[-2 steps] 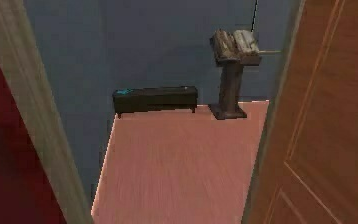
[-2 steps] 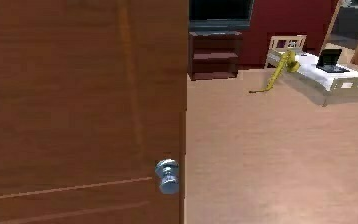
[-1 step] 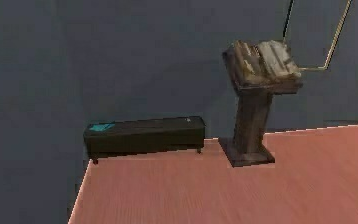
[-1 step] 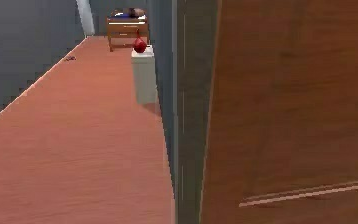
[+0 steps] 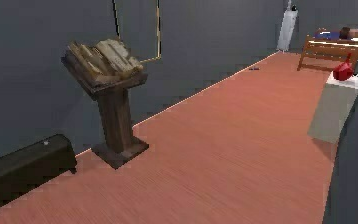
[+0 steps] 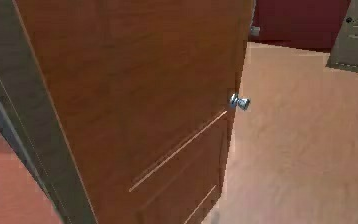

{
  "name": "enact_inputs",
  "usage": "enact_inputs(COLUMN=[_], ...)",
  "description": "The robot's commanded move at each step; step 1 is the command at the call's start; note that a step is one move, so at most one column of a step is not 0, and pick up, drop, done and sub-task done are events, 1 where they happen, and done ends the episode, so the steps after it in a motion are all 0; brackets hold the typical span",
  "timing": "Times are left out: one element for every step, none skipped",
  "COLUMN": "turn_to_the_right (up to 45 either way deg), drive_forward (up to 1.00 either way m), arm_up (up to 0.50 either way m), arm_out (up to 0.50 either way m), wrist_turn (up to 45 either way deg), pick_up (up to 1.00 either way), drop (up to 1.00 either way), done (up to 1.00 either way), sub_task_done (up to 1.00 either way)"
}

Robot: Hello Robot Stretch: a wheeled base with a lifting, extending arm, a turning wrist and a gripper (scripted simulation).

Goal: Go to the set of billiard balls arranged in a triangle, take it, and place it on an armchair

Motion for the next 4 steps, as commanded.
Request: enact_inputs(turn_to_the_right=[0.0, 30.0, 0.0, 0.0], drive_forward=[0.30, 0.00, 1.00, 1.00], arm_up=[0.00, 0.00, 0.00, 0.00], arm_out=[0.00, 0.00, 0.00, 0.00], wrist_turn=[0.0, 0.0, 0.0, 0.0], pick_up=[0.00, 0.00, 0.00, 0.00], drop=[0.00, 0.00, 0.00, 0.00], done=[0.00, 0.00, 0.00, 0.00], sub_task_done=[0.00, 0.00, 0.00, 0.00])
